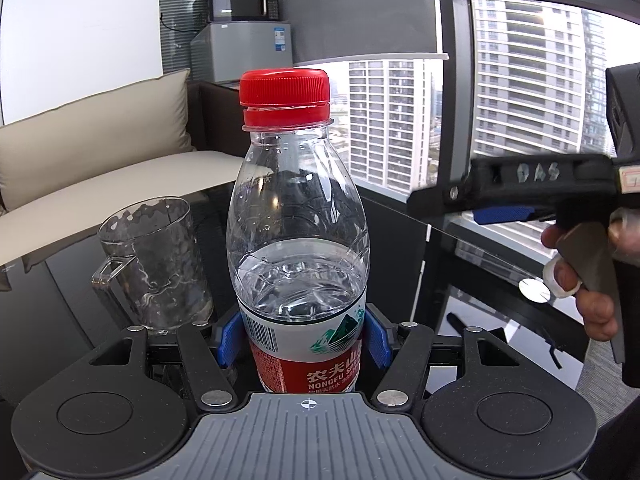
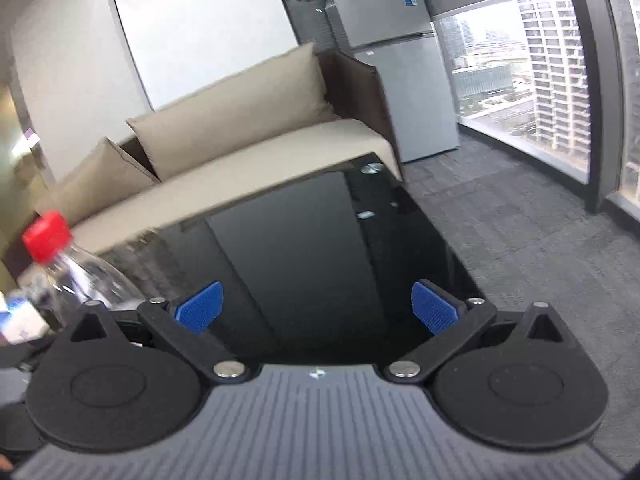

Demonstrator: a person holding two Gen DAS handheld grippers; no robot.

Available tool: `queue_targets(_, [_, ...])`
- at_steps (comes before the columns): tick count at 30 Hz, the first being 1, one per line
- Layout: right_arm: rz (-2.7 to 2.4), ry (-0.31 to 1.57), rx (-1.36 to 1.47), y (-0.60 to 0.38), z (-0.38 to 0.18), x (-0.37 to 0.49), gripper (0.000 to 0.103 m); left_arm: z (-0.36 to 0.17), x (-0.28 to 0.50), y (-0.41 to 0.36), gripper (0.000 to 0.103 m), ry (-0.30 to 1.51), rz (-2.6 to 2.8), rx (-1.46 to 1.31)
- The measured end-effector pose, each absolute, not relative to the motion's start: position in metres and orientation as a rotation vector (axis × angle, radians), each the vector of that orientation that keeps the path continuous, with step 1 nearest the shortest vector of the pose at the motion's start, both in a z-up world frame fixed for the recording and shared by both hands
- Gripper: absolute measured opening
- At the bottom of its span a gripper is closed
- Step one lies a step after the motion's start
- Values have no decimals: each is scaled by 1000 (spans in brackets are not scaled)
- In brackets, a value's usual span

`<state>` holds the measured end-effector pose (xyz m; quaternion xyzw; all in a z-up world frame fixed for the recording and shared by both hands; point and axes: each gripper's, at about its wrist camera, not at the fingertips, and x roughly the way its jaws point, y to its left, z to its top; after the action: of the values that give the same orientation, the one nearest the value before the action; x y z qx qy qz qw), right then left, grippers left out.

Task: Unscrew bottle cap and pour
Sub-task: 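Bring the open right gripper over the bottle's red cap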

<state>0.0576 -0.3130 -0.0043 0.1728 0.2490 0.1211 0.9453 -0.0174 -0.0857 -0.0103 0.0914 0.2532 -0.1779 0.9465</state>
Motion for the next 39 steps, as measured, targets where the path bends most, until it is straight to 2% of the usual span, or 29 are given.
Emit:
queue_targets(13, [352,419,323,-295,17,29,103,-13,-15,-87,57,510,-387,190])
queue_targets(21, [416,351,301,-272,50,5,103,-13,-9,-92,57,507,-396,189])
queue_targets(39, [492,359,274,-235,89,9,101,-12,-7,-96,57,511,-398,187])
